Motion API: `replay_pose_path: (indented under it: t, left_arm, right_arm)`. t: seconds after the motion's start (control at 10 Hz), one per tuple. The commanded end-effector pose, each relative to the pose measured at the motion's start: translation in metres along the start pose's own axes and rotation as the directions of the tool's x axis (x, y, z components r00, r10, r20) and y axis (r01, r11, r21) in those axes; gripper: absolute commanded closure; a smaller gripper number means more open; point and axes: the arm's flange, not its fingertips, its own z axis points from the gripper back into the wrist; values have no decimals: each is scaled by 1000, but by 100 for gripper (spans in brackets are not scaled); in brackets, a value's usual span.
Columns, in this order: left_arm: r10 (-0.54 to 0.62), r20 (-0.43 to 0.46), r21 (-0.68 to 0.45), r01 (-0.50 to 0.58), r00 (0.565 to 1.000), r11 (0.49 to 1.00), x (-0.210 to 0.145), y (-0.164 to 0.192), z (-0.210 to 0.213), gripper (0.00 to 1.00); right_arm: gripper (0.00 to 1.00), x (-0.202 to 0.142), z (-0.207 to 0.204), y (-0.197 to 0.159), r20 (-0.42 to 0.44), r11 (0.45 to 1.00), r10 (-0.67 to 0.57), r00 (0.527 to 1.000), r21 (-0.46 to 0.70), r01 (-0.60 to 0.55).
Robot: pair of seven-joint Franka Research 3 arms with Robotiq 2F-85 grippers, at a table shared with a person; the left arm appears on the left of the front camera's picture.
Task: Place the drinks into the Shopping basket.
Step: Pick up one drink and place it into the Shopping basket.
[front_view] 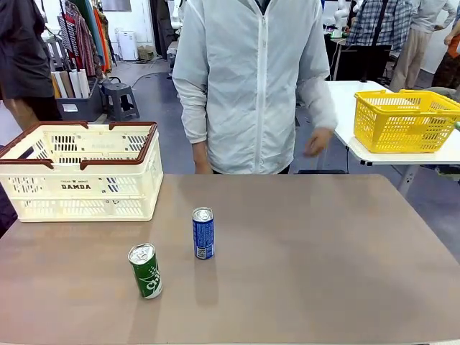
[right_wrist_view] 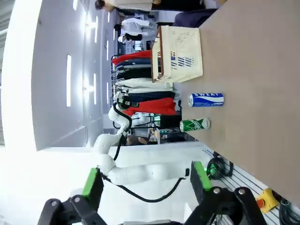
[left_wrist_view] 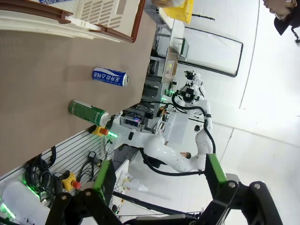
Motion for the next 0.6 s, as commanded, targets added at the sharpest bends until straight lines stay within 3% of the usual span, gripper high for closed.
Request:
replay_pose_path:
  t: [0.0, 0.4, 0.5]
  left_arm:
    - [-2, -11, 8, 2, 1000, 1000, -4, -1, 1, 0]
    - [0, 0, 0, 0, 1000, 1000, 0, 0, 0, 0]
    - [-12, -102, 101, 23, 995, 995, -6, -44, -37, 0]
  right_arm:
    - [0, -7, -5, 24, -24, 992, -25, 999, -121, 22]
    - [0, -7, -5, 24, -24, 992, -25, 999, -121, 22]
    - [0, -7, -5, 24, -24, 992, -25, 999, -121, 22]
